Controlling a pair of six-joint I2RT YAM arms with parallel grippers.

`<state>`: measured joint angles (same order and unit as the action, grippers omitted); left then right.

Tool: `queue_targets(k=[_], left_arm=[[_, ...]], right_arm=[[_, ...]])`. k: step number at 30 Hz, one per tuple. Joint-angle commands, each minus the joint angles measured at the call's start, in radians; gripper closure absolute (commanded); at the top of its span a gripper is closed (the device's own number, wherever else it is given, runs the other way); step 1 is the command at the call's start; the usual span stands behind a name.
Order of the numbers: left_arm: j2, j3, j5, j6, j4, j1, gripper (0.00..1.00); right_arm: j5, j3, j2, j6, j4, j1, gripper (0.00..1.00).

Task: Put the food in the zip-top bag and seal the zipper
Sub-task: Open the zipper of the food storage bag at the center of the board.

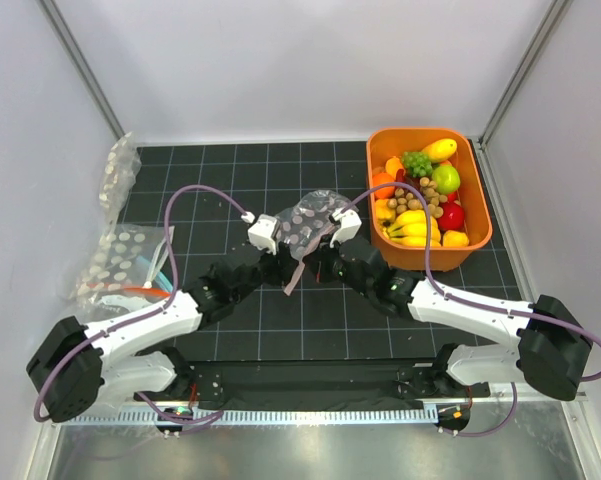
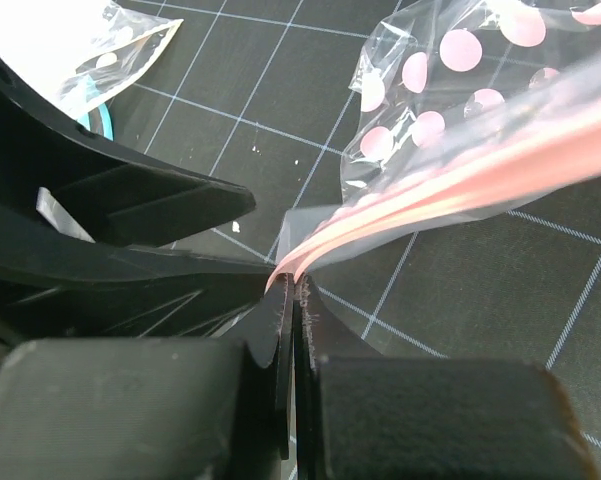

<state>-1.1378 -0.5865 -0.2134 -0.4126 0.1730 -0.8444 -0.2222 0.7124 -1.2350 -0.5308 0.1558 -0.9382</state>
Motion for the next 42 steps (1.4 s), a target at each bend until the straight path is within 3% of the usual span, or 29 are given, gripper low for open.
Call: queue_targets(k=[1,8,12,23,27,32,35,42], left_arm=[[0.059,-0.023,0.009,-0.002,0.034,-0.005,0.44],[0.110,0.021,0.063,0.005,0.095,-0.007,0.40],[0.079,0.002,0.085,0.012,0.085,-0.012,0.49],[0.010,-0.044,0.022,0.061,0.046,-0.061,0.51],[-0.004,-0.055,-0.055,0.061,0.022,-0.062,0.70],[-0.019,-0.070,-0.084,0.054,-0.001,-0.062,0.83],[-0.016,-0.075,-0.110,0.041,-0.017,-0.062,0.97],[0.030,-0.059,-0.158,0.011,-0.027,-0.064,1.00]], right_arm=[[-0.003,0.041,0.000,-0.008,0.044,0.007,0.99],[-0.005,0.039,0.000,-0.008,0.042,0.009,0.99],[-0.006,0.039,0.000,-0.008,0.042,0.010,0.99],[0.001,0.036,0.006,-0.009,0.042,0.012,0.99],[0.009,0.038,0.006,-0.009,0.042,0.012,0.99],[0.015,0.039,0.000,-0.006,0.044,0.012,0.99],[0.012,0.041,-0.003,-0.005,0.041,0.012,0.99],[-0.063,0.067,-0.029,-0.020,-0.025,0.016,0.99]])
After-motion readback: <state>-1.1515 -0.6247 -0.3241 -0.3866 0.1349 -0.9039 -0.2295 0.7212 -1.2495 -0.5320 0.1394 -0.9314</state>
